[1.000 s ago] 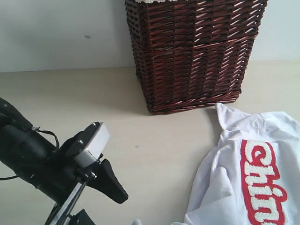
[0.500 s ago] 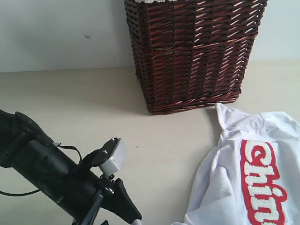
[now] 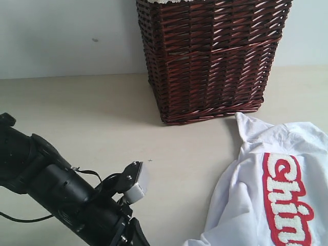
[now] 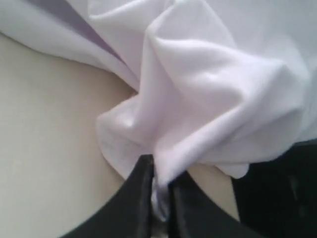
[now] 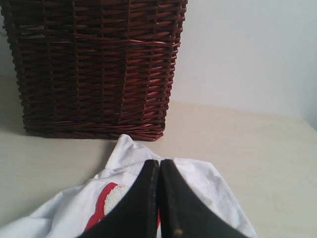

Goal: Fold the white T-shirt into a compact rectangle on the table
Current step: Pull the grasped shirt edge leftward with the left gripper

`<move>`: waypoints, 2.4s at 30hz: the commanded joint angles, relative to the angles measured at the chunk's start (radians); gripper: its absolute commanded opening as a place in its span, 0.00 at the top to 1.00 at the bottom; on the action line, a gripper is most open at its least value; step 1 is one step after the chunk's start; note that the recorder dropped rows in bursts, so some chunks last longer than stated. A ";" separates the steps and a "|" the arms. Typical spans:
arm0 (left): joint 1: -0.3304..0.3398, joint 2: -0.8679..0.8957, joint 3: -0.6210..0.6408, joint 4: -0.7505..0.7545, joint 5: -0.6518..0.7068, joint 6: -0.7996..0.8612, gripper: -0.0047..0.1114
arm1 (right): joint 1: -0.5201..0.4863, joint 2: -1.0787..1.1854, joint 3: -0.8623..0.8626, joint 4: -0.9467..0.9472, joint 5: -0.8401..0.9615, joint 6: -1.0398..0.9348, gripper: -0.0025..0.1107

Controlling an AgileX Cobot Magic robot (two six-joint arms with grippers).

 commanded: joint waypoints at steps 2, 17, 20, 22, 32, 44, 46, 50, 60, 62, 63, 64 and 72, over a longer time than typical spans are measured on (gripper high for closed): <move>0.000 -0.047 -0.028 0.056 -0.116 -0.010 0.96 | -0.001 -0.007 0.005 -0.001 -0.005 -0.008 0.98; 0.251 -0.211 -0.204 0.547 -0.129 -0.076 0.96 | -0.001 -0.007 0.005 -0.004 -0.005 -0.008 0.98; 0.315 -0.248 -0.262 0.758 -0.137 -0.052 0.96 | -0.001 -0.007 0.005 -0.004 -0.005 -0.008 0.98; 0.338 -0.266 -0.271 0.870 -0.153 -0.054 0.96 | -0.001 -0.007 0.005 -0.004 -0.005 -0.008 0.98; 0.344 -0.270 -0.271 0.667 -0.259 -0.252 0.44 | -0.001 -0.007 0.005 -0.002 -0.005 -0.008 0.98; 0.356 -0.268 -0.115 0.645 -0.337 -0.637 0.36 | -0.001 -0.007 0.005 -0.005 -0.005 -0.008 0.98; 0.356 -0.263 -0.071 0.638 -0.480 -0.637 0.36 | -0.001 -0.007 0.005 -0.005 -0.005 -0.008 0.98; 0.376 -0.263 -0.057 0.599 -0.428 -0.637 0.37 | -0.001 -0.007 0.005 -0.005 -0.005 -0.008 0.98; 0.396 -0.265 -0.059 0.431 -0.081 -0.625 0.95 | -0.001 -0.007 0.005 -0.005 -0.005 -0.008 0.98; 0.396 -0.271 -0.073 0.411 -0.060 -0.625 0.95 | -0.001 -0.007 0.005 -0.005 -0.005 -0.008 0.98; 0.396 -0.274 -0.087 0.403 -0.043 -0.625 0.96 | -0.001 -0.007 0.005 -0.005 -0.005 -0.008 0.98; 0.396 -0.278 -0.105 0.388 -0.019 -0.625 0.96 | -0.001 -0.007 0.005 -0.005 -0.005 -0.008 0.98; 0.372 -0.315 -0.218 0.083 0.250 -0.688 0.96 | -0.001 -0.007 0.005 -0.005 -0.005 -0.008 0.98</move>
